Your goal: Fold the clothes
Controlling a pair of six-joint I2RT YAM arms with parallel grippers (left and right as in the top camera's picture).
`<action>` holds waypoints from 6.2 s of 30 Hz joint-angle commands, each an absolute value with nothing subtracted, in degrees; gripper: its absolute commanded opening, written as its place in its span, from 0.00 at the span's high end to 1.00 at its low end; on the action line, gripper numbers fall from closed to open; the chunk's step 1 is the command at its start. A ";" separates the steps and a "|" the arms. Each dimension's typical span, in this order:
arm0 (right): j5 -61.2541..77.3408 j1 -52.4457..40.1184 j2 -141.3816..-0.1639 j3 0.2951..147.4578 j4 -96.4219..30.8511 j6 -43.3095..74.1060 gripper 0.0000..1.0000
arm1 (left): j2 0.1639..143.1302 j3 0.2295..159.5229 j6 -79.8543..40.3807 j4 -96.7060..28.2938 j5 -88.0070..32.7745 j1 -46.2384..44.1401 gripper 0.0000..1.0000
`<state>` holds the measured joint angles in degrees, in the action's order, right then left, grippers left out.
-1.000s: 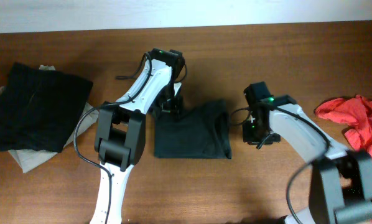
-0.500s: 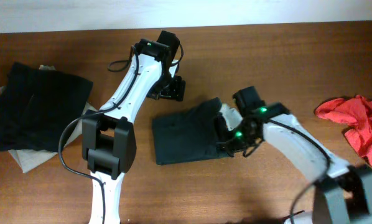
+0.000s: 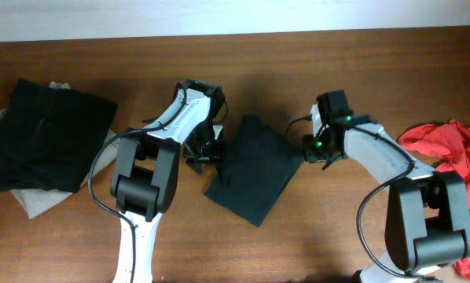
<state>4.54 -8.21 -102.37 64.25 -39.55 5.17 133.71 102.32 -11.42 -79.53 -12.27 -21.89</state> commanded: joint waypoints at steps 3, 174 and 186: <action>3.62 -7.46 -100.31 76.12 -53.56 3.40 0.73 | 126.39 105.34 -8.05 -77.60 -13.54 -20.27 0.29; -0.51 -3.75 -0.36 0.32 -4.54 -5.58 0.01 | 21.50 59.31 4.14 -53.52 -4.69 -5.10 0.01; -0.51 -3.75 -0.36 0.32 -4.54 -5.56 0.01 | 4.84 16.69 -1.13 -19.42 -8.19 1.89 0.01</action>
